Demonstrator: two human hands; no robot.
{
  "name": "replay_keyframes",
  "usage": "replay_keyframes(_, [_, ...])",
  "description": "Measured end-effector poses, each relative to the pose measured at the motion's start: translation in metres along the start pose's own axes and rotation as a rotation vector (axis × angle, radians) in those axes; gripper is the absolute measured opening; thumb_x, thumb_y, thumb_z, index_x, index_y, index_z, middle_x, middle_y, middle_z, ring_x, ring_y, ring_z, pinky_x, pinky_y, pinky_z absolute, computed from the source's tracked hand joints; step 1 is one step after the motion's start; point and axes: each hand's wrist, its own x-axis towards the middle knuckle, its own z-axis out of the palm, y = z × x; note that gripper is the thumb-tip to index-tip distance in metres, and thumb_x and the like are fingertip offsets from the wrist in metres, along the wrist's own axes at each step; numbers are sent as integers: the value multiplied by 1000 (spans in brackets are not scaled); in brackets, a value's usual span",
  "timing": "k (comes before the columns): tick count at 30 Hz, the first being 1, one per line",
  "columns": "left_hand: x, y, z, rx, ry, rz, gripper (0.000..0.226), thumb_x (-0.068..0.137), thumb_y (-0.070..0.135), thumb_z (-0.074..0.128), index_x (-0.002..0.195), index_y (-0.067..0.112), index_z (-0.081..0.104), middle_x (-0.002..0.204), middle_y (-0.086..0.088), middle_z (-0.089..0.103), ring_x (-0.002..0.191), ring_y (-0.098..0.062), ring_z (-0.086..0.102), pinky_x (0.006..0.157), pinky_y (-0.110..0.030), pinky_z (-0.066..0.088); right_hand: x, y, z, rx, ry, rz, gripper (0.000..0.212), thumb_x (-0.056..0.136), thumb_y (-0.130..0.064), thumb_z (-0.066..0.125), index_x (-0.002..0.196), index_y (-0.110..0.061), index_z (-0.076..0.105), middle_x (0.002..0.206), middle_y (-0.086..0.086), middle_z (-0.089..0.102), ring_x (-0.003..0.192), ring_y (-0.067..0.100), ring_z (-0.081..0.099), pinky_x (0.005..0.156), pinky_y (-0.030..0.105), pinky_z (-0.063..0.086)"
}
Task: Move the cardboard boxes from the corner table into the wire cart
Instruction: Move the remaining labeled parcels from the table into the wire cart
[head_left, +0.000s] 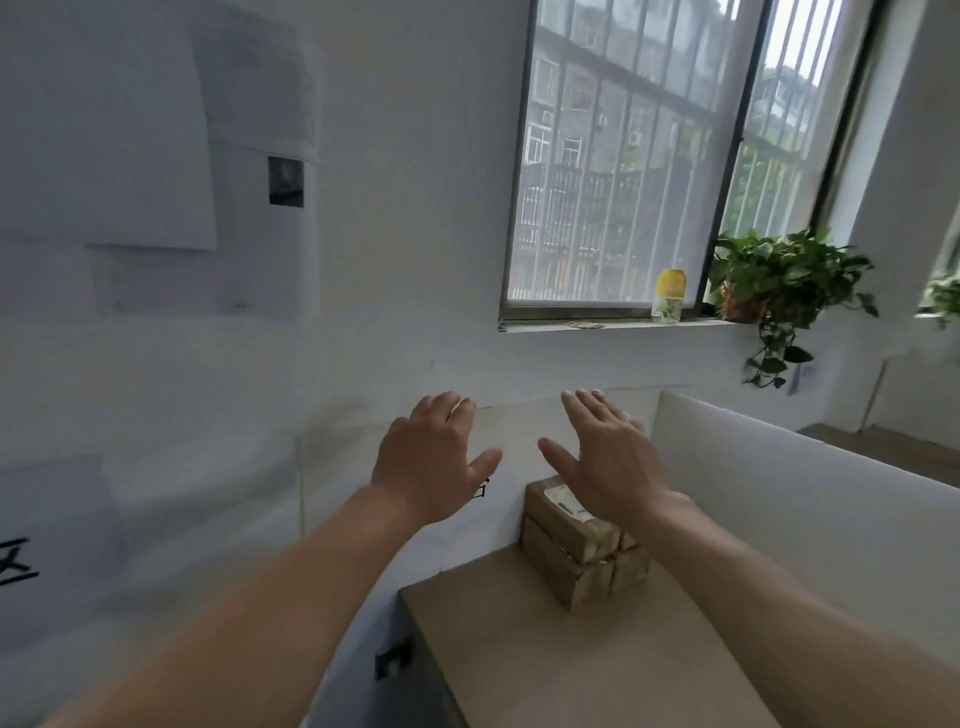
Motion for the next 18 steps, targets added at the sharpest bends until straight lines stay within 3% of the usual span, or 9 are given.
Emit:
replay_keyframes(6, [10,11,29,-72,-41,16,81,89,66,36,149,13,43,153,-7,44,141,-25,39,108,-44,42,-6,30,12,-25,-37,89,74,100,-58,48,158,-15,31,164,8,32,153,26,25,122,44,23])
replay_keyframes(18, [66,50,132,-191,-159,-14,73,97,61,45,153,15,36,155,-2,41,143,-21,36,110,-41,41,7,143,68,-22,-131,261,74,101,-54,49,158,-11,30,164,12,32,153,26,25,122,42,25])
